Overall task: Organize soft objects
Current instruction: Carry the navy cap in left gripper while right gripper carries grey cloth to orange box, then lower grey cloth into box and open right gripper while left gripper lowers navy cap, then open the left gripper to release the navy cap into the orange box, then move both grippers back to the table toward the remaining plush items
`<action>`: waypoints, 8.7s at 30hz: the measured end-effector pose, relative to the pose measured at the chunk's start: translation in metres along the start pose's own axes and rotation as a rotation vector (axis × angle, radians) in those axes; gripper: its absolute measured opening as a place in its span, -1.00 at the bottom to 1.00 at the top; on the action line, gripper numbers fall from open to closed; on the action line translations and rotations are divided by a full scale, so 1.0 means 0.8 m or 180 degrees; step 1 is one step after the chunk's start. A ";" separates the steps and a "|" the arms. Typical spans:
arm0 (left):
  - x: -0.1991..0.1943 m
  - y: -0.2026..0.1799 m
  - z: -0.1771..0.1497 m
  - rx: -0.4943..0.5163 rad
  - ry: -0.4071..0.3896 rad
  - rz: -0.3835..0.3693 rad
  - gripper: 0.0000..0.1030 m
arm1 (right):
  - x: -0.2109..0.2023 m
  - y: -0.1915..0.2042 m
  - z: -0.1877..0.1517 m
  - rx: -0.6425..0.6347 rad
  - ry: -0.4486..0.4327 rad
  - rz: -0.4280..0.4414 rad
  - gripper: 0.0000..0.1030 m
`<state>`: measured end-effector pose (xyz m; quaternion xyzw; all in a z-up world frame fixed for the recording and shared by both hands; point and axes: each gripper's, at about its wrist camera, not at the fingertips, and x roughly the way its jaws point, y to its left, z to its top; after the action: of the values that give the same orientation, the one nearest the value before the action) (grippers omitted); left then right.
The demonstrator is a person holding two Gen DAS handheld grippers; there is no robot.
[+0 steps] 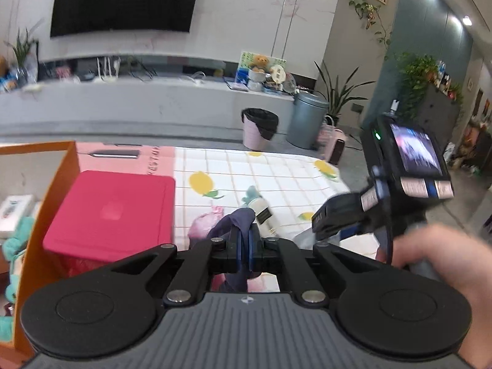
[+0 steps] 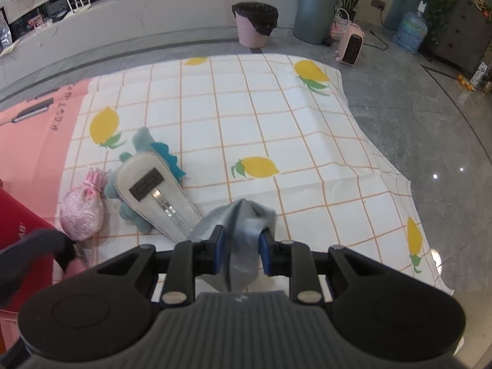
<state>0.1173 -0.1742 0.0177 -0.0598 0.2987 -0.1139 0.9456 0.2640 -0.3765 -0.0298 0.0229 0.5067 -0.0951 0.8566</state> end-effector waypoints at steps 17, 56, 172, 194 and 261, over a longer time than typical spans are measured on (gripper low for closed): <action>-0.044 0.014 0.095 -0.0018 -0.0140 -0.0256 -0.91 | 0.008 -0.006 -0.001 0.0059 0.0103 0.0089 0.02; -0.039 0.033 0.073 0.0173 0.0581 -0.0414 -0.92 | -0.073 -0.030 -0.028 0.0582 -0.0207 0.0584 -1.00; -0.153 0.393 -0.017 -0.0468 0.0349 0.0207 0.75 | -0.174 0.421 -0.163 -0.2053 -0.0011 0.1914 0.58; -0.147 0.389 -0.022 -0.0530 0.0478 -0.0020 0.76 | -0.185 0.426 -0.165 -0.2060 -0.0149 0.1804 0.95; -0.001 0.028 -0.025 0.0763 0.0540 -0.0669 0.76 | 0.096 0.072 0.043 0.0041 0.0044 0.0675 0.29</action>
<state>0.1095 -0.1534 -0.0024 0.0322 0.3538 -0.2516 0.9003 0.3406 -0.3358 -0.0831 0.0825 0.5067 -0.0070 0.8581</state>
